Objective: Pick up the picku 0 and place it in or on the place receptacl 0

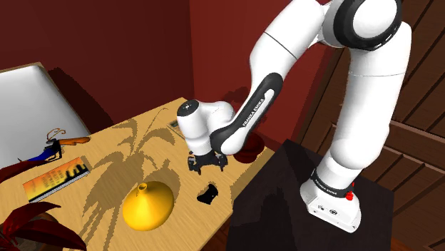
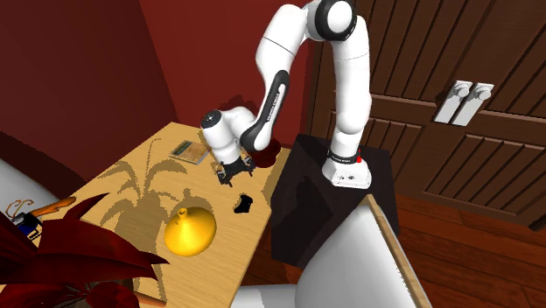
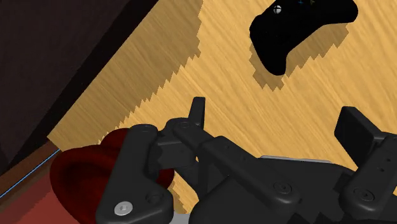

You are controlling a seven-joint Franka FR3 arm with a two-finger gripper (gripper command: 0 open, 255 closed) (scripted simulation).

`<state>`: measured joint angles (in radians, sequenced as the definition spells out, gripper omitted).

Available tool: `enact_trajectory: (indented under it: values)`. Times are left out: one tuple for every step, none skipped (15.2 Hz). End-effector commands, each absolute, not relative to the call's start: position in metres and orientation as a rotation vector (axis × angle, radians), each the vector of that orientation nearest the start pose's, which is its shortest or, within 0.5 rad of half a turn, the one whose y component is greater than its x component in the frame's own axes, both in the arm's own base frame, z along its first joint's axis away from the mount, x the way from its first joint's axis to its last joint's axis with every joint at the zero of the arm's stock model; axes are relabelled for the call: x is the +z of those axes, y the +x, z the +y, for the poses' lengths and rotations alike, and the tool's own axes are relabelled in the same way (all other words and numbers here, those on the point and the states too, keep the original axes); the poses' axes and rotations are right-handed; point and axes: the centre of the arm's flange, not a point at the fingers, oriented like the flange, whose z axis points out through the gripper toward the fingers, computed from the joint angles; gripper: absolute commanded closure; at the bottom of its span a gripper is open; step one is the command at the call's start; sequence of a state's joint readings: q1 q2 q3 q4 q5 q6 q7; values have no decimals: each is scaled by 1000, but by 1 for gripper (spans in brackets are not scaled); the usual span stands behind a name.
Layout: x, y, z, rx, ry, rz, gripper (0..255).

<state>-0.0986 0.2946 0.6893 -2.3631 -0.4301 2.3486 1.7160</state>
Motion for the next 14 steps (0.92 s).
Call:
enact_trajectory:
  values:
    - [188,406,284,13,-3097,1367,0]
    - [175,411,289,16,-3092,1402,0]
    - [163,415,294,18,-3086,1437,0]
    - [158,417,295,19,-3083,1450,0]
    - [153,416,294,19,-3083,1450,0]
    - [148,416,293,19,-3083,1450,0]
    - [143,415,292,19,-3083,1450,0]
    - [138,415,290,19,-3083,1450,0]
    - [133,414,289,19,-3083,1450,0]
    - [127,413,288,19,-3083,1450,0]
    - [119,412,286,19,-3083,1450,0]
    - [119,412,286,19,-3083,1450,0]
    - [119,412,286,19,-3083,1450,0]
    - [119,412,286,19,-3083,1450,0]
